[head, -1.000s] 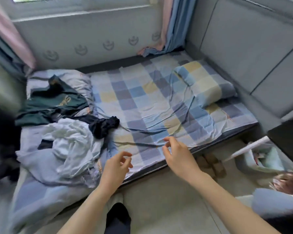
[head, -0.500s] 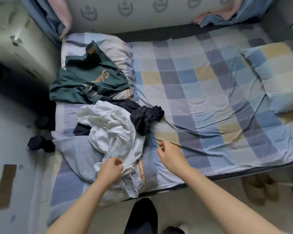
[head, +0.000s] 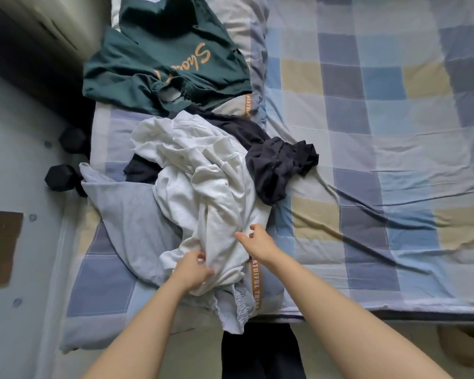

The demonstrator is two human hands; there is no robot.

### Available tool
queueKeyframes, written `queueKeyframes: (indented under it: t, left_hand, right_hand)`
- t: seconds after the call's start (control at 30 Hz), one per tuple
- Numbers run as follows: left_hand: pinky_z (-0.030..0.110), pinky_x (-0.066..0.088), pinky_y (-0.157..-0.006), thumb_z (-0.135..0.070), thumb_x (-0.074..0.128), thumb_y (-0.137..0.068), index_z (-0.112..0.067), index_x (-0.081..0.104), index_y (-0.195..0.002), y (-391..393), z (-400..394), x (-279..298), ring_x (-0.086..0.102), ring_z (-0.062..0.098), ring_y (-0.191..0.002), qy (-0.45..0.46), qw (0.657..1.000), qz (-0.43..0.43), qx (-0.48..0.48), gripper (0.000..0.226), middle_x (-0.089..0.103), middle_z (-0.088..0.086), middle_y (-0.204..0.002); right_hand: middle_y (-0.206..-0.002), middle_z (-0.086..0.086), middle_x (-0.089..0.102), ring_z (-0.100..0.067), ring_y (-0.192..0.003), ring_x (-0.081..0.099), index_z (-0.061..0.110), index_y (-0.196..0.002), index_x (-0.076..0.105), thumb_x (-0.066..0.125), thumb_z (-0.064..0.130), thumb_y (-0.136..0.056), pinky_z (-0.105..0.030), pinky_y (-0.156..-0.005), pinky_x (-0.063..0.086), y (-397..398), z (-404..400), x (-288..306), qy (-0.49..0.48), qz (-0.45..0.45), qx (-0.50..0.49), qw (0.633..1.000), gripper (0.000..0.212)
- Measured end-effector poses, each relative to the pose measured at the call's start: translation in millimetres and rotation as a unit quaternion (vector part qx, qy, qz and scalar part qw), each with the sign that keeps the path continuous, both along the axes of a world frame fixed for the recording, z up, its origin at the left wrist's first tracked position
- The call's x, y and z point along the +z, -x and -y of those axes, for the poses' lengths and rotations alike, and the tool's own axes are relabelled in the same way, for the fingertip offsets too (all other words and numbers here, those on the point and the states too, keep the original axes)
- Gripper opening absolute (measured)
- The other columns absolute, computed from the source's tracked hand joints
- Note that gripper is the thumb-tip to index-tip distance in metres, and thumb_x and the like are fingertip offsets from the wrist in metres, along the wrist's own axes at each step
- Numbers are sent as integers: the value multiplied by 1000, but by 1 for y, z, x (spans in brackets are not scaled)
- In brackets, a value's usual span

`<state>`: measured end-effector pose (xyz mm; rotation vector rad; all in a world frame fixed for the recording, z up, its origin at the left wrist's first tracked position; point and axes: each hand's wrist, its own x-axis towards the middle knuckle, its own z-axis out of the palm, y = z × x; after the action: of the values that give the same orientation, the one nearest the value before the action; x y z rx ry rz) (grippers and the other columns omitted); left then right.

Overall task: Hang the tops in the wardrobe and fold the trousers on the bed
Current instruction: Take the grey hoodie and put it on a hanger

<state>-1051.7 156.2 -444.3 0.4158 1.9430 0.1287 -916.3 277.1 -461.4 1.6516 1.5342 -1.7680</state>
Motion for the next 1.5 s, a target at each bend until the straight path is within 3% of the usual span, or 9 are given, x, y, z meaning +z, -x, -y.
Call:
queueKeyframes:
  t: [0.1, 0.4, 0.6, 0.8, 0.9, 1.03, 1.2, 1.4, 1.5]
  left_hand:
    - [26, 39, -62, -11, 61, -90, 2, 64, -88, -5, 0, 15, 52, 19, -68, -61, 989, 75, 115, 13, 59, 11, -77]
    - [46, 56, -88, -31, 70, -87, -14, 69, -115, -25, -11, 148, 70, 30, -102, -281, 893, 200, 288, 33, 73, 11, -110]
    - [41, 58, -86, -20, 75, -80, -20, 72, -112, -40, -33, 277, 70, 31, -103, -417, 847, 196, 263, 32, 73, 12, -111]
    - [28, 58, -68, -17, 68, -74, -20, 78, -96, -65, -48, 397, 73, 22, -90, -534, 758, 236, 292, 24, 75, 10, -101]
    - [33, 59, -67, -13, 68, -79, -16, 78, -91, -76, -53, 442, 73, 22, -84, -563, 699, 285, 335, 16, 75, 11, -95]
    - [41, 60, -73, -18, 70, -78, -6, 68, -110, -95, -55, 495, 70, 28, -91, -577, 654, 353, 338, 35, 71, 14, -103]
    - [45, 58, -83, -26, 69, -83, 2, 52, -134, -114, -54, 529, 64, 34, -105, -581, 659, 377, 292, 60, 62, 22, -120]
    - [39, 57, -83, -30, 66, -87, -2, 58, -122, -96, -68, 518, 66, 29, -102, -599, 647, 394, 260, 45, 68, 14, -111]
    - [30, 56, -74, -15, 65, -87, -9, 64, -108, -113, -77, 487, 68, 17, -88, -579, 700, 374, 187, 22, 71, 4, -96]
  right_hand:
    - [-140, -10, 43, -25, -124, 45, 6, -142, 31, 51, 48, -92, -30, -91, 39, 3, 3, -9, 72, -15, -43, 996, 68]
    - [-72, 5, 66, -17, -77, 65, 24, -66, 65, 63, 37, -90, -32, -68, 50, -11, 3, 98, 45, -186, -195, 962, 27]
    - [-99, -14, 72, -34, -97, 68, 14, -97, 71, 63, 28, -92, -47, -84, 53, -30, -19, 249, -69, -305, -226, 923, 16]
    - [-103, -17, 71, -25, -90, 67, 6, -103, 70, 56, 39, -91, -31, -68, 55, -65, -23, 382, -56, -429, -271, 860, 38]
    - [-94, -11, 63, -17, -87, 59, 12, -96, 68, 47, 21, -80, -25, -69, 51, -92, -14, 415, -72, -496, -254, 827, 27]
    - [-121, 3, 52, -2, -110, 54, 41, -111, 60, 57, 12, -75, -20, -80, 50, -115, 16, 420, -263, -318, -151, 898, 46]
    - [-102, -3, 66, -22, -97, 60, 20, -100, 62, 63, 24, -91, -34, -80, 50, -119, 30, 416, -245, -220, -123, 936, 10]
    - [-65, 1, 53, -11, -63, 43, 3, -73, 54, 57, 36, -94, -30, -57, 34, -173, 34, 468, -369, -206, -218, 880, 39]
    - [-58, 7, 50, -6, -54, 42, 12, -71, 56, 56, 28, -95, -18, -48, 34, -188, 41, 491, -411, -215, -287, 838, 28]
